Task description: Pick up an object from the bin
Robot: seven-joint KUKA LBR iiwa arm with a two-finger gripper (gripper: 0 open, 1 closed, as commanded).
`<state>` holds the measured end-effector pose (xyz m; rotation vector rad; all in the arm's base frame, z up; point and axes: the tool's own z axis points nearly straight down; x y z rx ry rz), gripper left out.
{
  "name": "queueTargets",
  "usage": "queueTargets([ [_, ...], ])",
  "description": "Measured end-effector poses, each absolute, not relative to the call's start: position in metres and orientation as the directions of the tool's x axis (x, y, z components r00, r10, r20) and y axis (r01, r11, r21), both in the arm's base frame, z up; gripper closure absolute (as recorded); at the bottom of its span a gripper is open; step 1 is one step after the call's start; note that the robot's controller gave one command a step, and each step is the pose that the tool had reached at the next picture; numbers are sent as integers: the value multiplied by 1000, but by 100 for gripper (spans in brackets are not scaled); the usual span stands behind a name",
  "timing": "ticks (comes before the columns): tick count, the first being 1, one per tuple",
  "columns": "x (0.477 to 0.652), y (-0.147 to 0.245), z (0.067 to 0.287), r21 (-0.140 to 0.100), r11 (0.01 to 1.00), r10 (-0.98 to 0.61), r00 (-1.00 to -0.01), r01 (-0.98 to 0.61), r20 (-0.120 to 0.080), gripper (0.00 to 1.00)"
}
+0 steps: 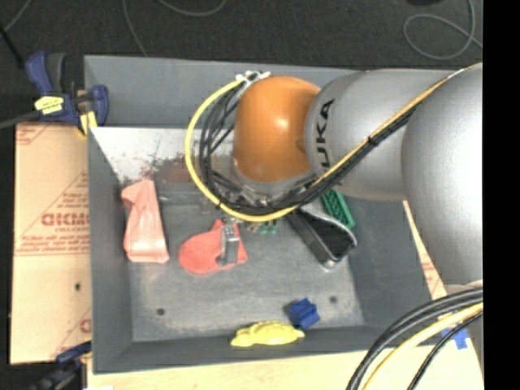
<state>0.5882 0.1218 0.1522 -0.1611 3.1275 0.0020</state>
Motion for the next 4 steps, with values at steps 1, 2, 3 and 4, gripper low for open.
queueTargets([
  [1,585,113,101,-1,972,-236,-972,-236,-12,0],
  [2,581,98,71,2,999,-47,-999,-47,-13,100],
  [3,581,98,71,2,999,-46,-999,-46,-13,100],
  [4,592,94,111,2,999,-32,-999,-32,-9,100],
])
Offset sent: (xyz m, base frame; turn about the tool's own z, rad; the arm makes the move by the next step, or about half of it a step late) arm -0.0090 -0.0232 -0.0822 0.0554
